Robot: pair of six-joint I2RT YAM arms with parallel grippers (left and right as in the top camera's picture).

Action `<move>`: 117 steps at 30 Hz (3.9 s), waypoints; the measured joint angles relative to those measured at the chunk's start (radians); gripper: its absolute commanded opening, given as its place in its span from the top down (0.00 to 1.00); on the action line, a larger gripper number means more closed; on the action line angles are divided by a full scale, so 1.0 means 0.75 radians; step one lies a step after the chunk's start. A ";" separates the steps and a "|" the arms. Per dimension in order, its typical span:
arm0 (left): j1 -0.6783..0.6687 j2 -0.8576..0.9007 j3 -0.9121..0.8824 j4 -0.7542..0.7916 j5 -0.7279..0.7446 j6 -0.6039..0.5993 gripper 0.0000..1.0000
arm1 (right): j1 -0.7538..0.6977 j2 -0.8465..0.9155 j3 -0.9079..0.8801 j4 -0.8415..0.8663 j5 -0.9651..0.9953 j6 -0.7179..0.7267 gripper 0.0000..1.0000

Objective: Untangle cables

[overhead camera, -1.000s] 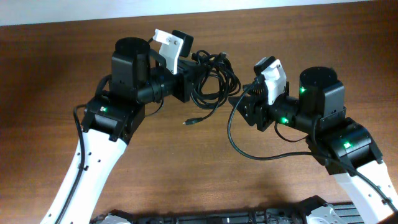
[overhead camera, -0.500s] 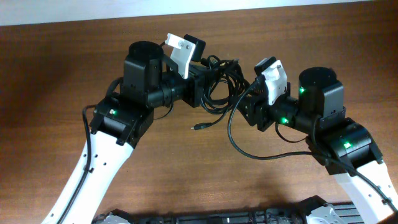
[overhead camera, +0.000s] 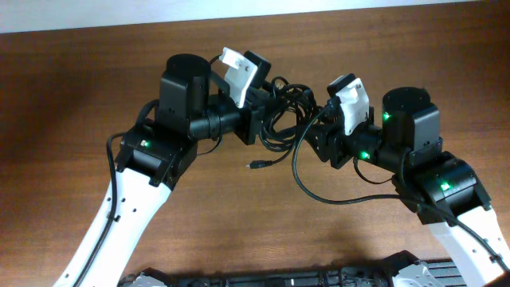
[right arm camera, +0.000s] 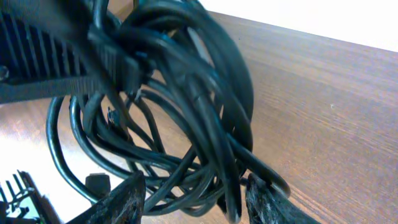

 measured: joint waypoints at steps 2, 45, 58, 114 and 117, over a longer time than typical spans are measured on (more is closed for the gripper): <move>0.000 0.000 0.000 -0.041 0.007 0.040 1.00 | 0.000 0.000 0.000 -0.005 0.000 0.001 0.49; 0.041 0.000 0.000 -0.041 -0.402 -0.490 1.00 | -0.004 -0.001 0.000 0.008 0.035 -0.010 0.96; 0.091 0.000 0.000 -0.067 -0.446 -0.455 1.00 | -0.004 -0.001 0.000 0.006 0.053 -0.002 0.45; 0.106 0.000 0.000 -0.071 0.078 0.010 1.00 | -0.004 -0.004 0.000 -0.065 0.306 0.132 0.39; 0.106 0.000 0.000 -0.071 0.090 -0.001 1.00 | -0.004 -0.004 0.000 -0.064 0.306 0.131 0.39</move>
